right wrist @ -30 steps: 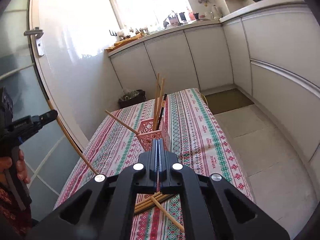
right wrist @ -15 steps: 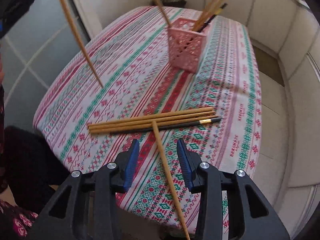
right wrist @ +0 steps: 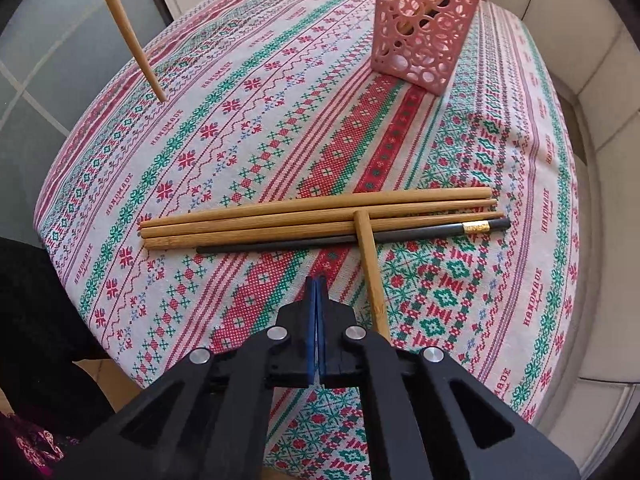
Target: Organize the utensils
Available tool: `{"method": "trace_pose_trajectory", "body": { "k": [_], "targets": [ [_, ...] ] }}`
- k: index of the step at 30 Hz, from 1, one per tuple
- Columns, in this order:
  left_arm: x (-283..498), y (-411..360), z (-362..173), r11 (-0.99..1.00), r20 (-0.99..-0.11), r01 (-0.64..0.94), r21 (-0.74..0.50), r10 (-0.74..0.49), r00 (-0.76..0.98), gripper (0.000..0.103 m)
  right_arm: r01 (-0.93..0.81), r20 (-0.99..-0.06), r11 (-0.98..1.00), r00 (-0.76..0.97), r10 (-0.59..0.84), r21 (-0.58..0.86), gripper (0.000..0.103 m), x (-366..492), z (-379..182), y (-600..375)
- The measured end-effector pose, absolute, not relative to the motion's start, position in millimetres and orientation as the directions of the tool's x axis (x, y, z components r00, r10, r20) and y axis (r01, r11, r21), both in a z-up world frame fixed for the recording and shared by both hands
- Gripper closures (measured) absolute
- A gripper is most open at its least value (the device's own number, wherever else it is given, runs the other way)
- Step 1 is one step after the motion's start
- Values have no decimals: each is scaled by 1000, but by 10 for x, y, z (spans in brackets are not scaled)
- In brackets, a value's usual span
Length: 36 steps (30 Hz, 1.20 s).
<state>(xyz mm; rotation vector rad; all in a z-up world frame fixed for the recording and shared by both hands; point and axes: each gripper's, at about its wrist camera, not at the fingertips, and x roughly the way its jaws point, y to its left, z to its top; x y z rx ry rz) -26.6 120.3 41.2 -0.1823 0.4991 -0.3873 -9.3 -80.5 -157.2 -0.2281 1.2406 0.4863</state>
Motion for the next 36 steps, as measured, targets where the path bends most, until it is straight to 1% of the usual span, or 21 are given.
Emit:
{"method": "trace_pose_trajectory", "body": {
  "k": [2, 4, 6, 7, 8, 11, 13, 14, 15, 16, 17, 19, 22, 25, 28, 31, 36],
  "targets": [
    [-269, 1198, 411, 911, -430, 320, -260, -406, 807, 97, -455, -926, 878, 248, 285, 148, 102, -119, -1470, -880],
    [-265, 1181, 408, 911, -432, 322, -258, -407, 805, 97, -448, -915, 881, 274, 296, 151, 101, -139, -1353, -922],
    [-254, 1167, 399, 911, -435, 321, -259, -407, 803, 96, -445, -915, 890, 312, 257, 98, 84, -135, -1282, -946],
    [-246, 1163, 399, 910, -436, 323, -259, -408, 802, 96, -439, -915, 896, 327, 235, 73, 68, -111, -1260, -953],
    [-248, 1157, 399, 910, -435, 325, -258, -410, 802, 96, -429, -918, 901, 329, 220, 63, 66, -65, -1243, -936],
    [-254, 1164, 402, 909, -433, 331, -255, -413, 801, 96, -403, -929, 915, 327, 176, 31, 66, 74, -1302, -931],
    [-247, 1186, 395, 910, -434, 325, -258, -410, 802, 96, -404, -938, 914, 300, 172, 38, 66, 115, -1373, -936],
    [-239, 1202, 390, 911, -436, 321, -260, -408, 802, 96, -408, -944, 912, 289, 162, 31, 69, 119, -1423, -924],
    [-234, 1209, 387, 911, -437, 318, -262, -406, 803, 96, -417, -948, 909, 278, 152, 24, 72, 126, -1471, -898],
    [-233, 1216, 387, 912, -437, 315, -264, -404, 803, 96, -428, -953, 904, 266, 142, 15, 85, 124, -1538, -868],
    [-231, 1221, 387, 912, -437, 314, -264, -403, 804, 96, -437, -950, 900, 278, 141, 5, 92, 117, -1555, -837],
    [-241, 1208, 399, 912, -435, 313, -263, -402, 806, 96, -448, -947, 894, 294, 125, -21, 95, 119, -1550, -770],
    [-243, 1208, 401, 913, -434, 312, -264, -401, 807, 96, -454, -940, 890, 317, 124, -36, 96, 107, -1494, -714],
    [-263, 1210, 418, 912, -425, 311, -267, -401, 812, 96, -435, -919, 900, 364, 152, -24, 96, 84, -1356, -719],
    [-286, 1205, 446, 911, -412, 310, -272, -402, 818, 96, -407, -888, 913, 431, 161, -32, 96, 9, -1088, -825],
    [-316, 1181, 488, 909, -393, 315, -272, -404, 826, 96, -366, -846, 930, 506, 166, -36, 96, -94, -796, -942],
    [-371, 1093, 586, 909, -364, 324, -264, -405, 839, 96, -279, -749, 960, 638, 177, -11, 96, -325, -314, -1232]
  ]
}}
